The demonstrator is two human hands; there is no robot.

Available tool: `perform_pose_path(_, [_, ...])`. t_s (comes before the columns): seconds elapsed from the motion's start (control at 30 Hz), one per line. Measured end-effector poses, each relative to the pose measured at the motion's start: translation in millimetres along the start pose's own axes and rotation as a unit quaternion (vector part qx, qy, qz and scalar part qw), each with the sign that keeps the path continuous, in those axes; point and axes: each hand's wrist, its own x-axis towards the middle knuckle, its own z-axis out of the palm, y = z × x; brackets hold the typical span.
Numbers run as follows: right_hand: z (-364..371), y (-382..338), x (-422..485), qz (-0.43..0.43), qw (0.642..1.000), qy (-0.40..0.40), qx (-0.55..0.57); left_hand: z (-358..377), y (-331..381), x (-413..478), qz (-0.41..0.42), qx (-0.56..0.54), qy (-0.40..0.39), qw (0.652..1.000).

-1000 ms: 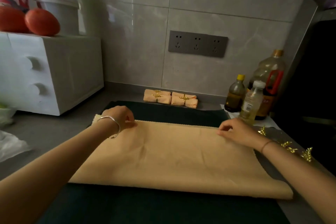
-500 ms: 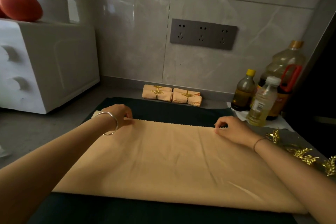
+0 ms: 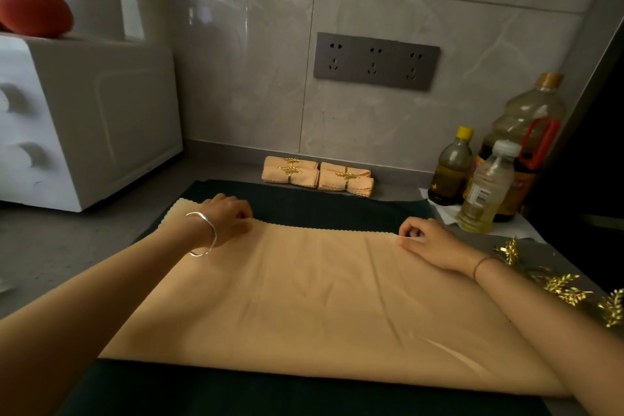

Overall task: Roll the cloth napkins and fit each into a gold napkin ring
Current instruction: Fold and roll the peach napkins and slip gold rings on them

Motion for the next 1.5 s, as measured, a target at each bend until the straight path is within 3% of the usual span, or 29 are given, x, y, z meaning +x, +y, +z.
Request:
perform_pose_path(0.2, [-8.9,10.8,-6.6,0.012,0.997,0.063,0.049,2.7,20.7,9.1,0.024,-0.02,0.066,0.997])
perform_pose_path(0.37, [-9.4,22.4,-9.2,0.028,0.992,0.075,0.093,8.4,40.0,9.6,0.002,0.037,0.084,0.996])
perform_pose_path(0.47, [-7.9,26.4,-12.2,0.022,0.993,0.07,0.088,8.7,53.3,-3.2,0.035,0.068,0.096,0.992])
perform_pose_path(0.53, [-7.9,29.1,-12.5,0.019,0.994,0.07,0.087,6.0,65.5,-16.7,0.064,0.028,0.075,0.995])
perform_pose_path(0.63, [-7.5,32.9,-11.1,0.007,0.996,0.055,0.068,0.8,82.2,-43.3,0.095,-0.04,-0.027,0.994])
perform_pose_path(0.8, [-11.2,32.7,-5.1,0.028,0.999,0.017,0.026,9.4,101.0,-77.9,0.118,-0.009,-0.163,0.98])
perform_pose_path(1.5, [-4.4,20.5,0.7,0.051,0.997,0.053,-0.009,25.8,108.6,-103.1,0.042,0.027,-0.16,0.986])
